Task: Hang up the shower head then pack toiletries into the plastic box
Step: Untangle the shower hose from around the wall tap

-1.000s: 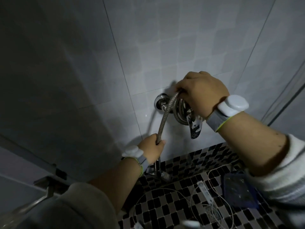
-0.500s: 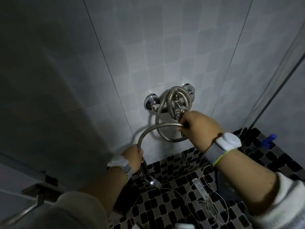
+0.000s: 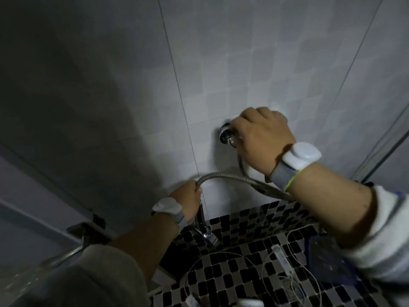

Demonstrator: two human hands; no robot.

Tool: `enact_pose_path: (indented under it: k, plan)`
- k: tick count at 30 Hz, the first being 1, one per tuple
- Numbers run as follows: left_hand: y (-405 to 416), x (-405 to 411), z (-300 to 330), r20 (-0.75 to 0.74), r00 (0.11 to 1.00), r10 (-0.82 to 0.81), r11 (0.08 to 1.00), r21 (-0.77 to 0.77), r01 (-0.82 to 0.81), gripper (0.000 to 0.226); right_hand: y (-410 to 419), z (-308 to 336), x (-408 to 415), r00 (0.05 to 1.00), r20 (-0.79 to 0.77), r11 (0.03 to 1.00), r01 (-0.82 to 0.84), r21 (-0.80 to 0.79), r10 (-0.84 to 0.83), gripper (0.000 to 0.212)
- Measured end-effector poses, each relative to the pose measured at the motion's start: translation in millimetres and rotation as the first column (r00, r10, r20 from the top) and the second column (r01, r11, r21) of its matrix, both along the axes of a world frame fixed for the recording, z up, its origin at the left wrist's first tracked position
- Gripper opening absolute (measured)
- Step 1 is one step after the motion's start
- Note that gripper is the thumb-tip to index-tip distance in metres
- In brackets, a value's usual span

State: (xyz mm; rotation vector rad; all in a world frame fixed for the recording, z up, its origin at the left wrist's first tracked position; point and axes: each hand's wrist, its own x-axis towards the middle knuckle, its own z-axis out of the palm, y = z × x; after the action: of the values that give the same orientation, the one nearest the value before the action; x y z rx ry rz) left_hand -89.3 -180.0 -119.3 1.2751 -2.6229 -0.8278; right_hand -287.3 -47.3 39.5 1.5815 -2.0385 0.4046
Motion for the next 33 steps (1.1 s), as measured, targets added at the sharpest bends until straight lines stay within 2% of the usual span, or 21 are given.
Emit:
enact_pose_path:
  k: [4,7,12,15,18,20,23,28,30,33]
  plan:
    - [1.0,2.7,10.0,0.019,1.0,-0.017,0.997,-0.077,0.018,0.026,-25.8,-3.3,-18.4,0.997,-0.03,0.963,0.071,0.26,-0.066,0.03]
    - [-0.3,4.8,14.5,0.007,1.0,-0.008,0.998,-0.066,0.008,0.025,-30.5,1.8,-20.7,0.996,-0.033,0.942,0.089,0.324,-0.083,0.028]
    - [-4.0,3.9,22.5,0.024,0.999,-0.043,0.995,-0.085,0.045,0.023,-29.8,9.6,-24.6,0.996,-0.09,0.889,0.065,0.453,-0.026,0.036]
    - [-6.6,3.0,27.2,0.036,0.997,-0.065,0.993,-0.099,0.068,0.024,-28.6,12.8,-29.6,0.993,-0.108,0.913,0.088,0.399,-0.048,0.031]
    - [-9.6,1.1,29.7,0.05,0.996,-0.08,0.99,-0.116,0.086,0.024,-24.3,17.6,-29.9,0.997,-0.04,0.961,0.078,0.267,-0.069,0.028]
    - [-11.7,-0.9,31.1,0.047,0.995,-0.084,0.988,-0.129,0.09,0.023,-18.4,23.3,-33.1,0.991,0.08,0.984,0.098,0.147,-0.11,0.028]
    - [-14.9,-3.3,33.2,0.031,0.996,-0.084,0.986,-0.145,0.088,0.021,-4.9,18.6,-46.0,0.936,0.332,0.992,0.095,0.078,-0.116,0.029]
    - [-15.7,-8.0,32.2,0.032,0.995,-0.099,0.984,-0.148,0.102,0.023,18.6,-8.7,-41.2,0.854,0.52,0.99,0.094,-0.102,-0.027,0.023]
    - [-13.8,-10.4,31.9,0.037,0.992,-0.119,0.982,-0.143,0.124,0.023,27.4,-22.1,-31.9,0.821,0.568,0.992,0.105,-0.072,-0.045,0.024]
    - [-11.8,-12.2,31.3,0.057,0.988,-0.147,0.974,-0.168,0.154,0.025,43.5,-50.0,-22.2,0.874,0.463,0.989,0.128,0.069,-0.146,0.024]
